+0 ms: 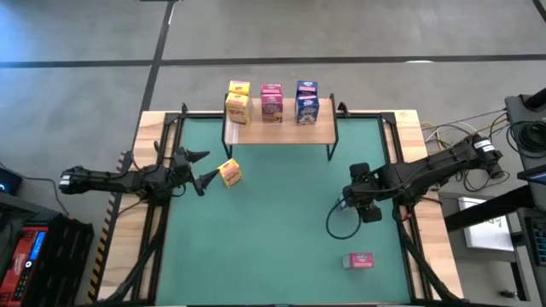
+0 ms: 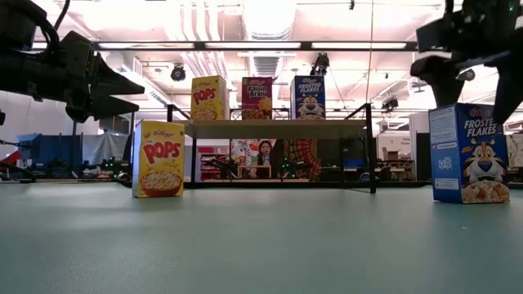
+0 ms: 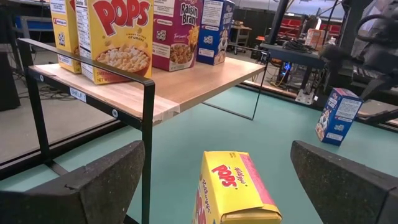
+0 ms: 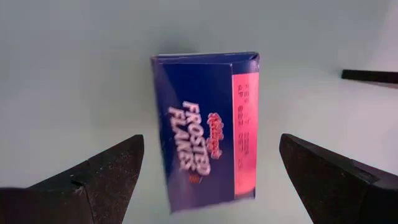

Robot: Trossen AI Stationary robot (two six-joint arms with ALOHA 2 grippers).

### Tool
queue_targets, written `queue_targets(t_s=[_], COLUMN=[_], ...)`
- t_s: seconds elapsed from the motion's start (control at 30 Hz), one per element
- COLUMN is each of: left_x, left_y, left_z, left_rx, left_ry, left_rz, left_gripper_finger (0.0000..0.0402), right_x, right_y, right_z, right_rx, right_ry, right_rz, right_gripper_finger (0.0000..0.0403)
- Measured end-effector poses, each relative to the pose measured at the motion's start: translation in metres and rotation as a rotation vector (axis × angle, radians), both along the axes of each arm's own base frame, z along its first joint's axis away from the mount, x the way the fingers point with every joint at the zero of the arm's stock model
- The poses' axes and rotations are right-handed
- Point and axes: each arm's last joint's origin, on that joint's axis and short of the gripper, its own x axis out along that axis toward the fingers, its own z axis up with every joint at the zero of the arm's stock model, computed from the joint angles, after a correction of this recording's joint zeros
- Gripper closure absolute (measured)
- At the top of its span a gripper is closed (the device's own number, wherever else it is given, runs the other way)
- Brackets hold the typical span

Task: Stack cereal on shelf
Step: Put the blue cereal box on the shelf

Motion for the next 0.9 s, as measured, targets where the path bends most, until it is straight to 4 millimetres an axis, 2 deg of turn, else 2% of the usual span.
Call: queue_targets(t_s=[0.2,0.47,0.7,0.9], left_x=[0.0,0.0,0.0,0.0], left_y=[0.0,0.0,0.0,0.0], left_z=[0.0,0.0,0.0,0.0], left_rx=[0.0,0.0,0.0,0.0], left_ry=[0.001,0.001,0.002,0.002], left_rz=[0.0,0.0,0.0,0.0], left_gripper_finger=[0.0015,0.0015,0.0015,0.0015], right_x=[0.004,0.012,0.016,0.016], right_y=[-0.006,-0.011,-0.011,-0.012], right_z=[-0.012,-0.015,-0.015,-0.015], right_rx=[0.035,0.103,0.1,0.109], right_ry=[-0.023,-0.07,-0.094,-0.104], right_rz=[0.008,0.067,0.1,0.04], right_gripper_finger=[0.0039,0.0055,0.0141,0.0222])
